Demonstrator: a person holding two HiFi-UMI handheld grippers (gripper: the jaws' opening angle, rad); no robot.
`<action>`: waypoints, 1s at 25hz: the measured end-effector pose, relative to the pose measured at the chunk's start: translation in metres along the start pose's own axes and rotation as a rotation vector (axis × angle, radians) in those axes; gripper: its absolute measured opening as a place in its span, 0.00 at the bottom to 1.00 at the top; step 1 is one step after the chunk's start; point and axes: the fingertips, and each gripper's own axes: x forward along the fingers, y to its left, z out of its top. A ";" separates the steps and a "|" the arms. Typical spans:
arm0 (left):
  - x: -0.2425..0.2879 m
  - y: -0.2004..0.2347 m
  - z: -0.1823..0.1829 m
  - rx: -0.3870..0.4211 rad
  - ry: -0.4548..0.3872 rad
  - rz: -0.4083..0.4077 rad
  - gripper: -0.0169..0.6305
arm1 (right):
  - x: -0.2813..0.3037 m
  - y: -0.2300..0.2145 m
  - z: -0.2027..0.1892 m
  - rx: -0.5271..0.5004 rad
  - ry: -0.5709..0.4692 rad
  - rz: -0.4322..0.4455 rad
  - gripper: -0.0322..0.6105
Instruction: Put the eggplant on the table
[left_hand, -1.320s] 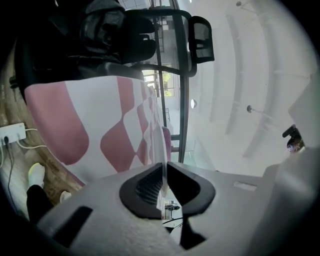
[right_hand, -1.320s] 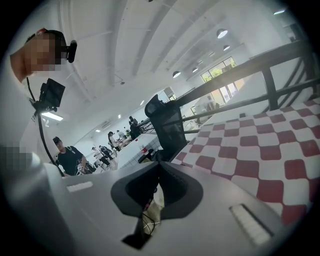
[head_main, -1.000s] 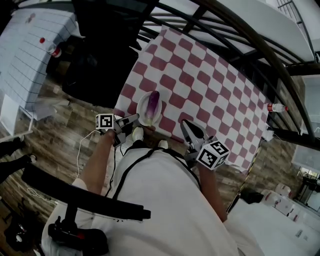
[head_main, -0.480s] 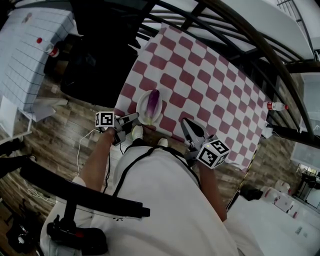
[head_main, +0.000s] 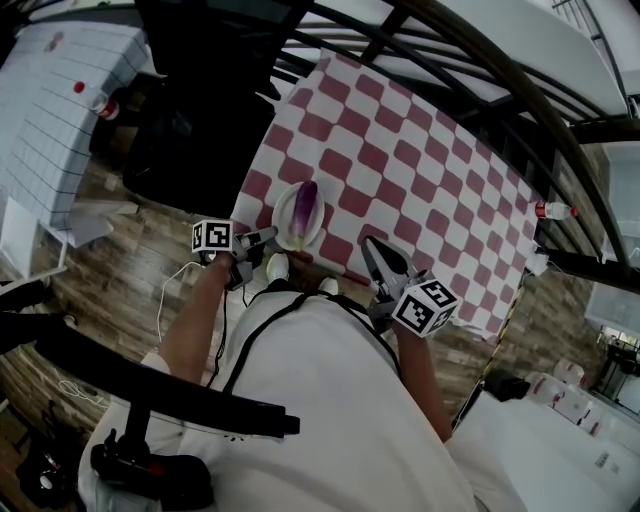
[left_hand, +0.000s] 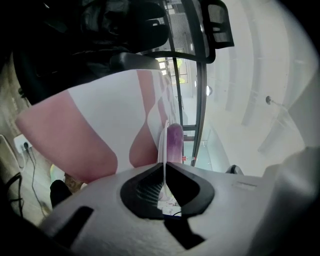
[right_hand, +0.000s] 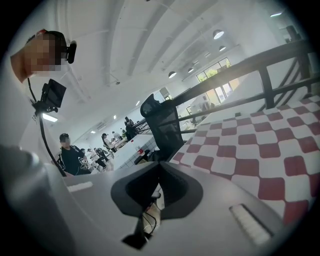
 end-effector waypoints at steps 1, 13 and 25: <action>0.000 0.002 0.000 -0.001 0.001 0.016 0.06 | 0.000 0.000 0.000 0.000 -0.004 0.002 0.06; 0.003 0.015 -0.002 -0.015 -0.028 0.184 0.06 | -0.013 -0.002 -0.003 0.015 -0.044 0.013 0.06; 0.002 0.020 -0.001 0.015 -0.074 0.304 0.07 | -0.043 -0.015 -0.008 0.040 -0.088 0.001 0.06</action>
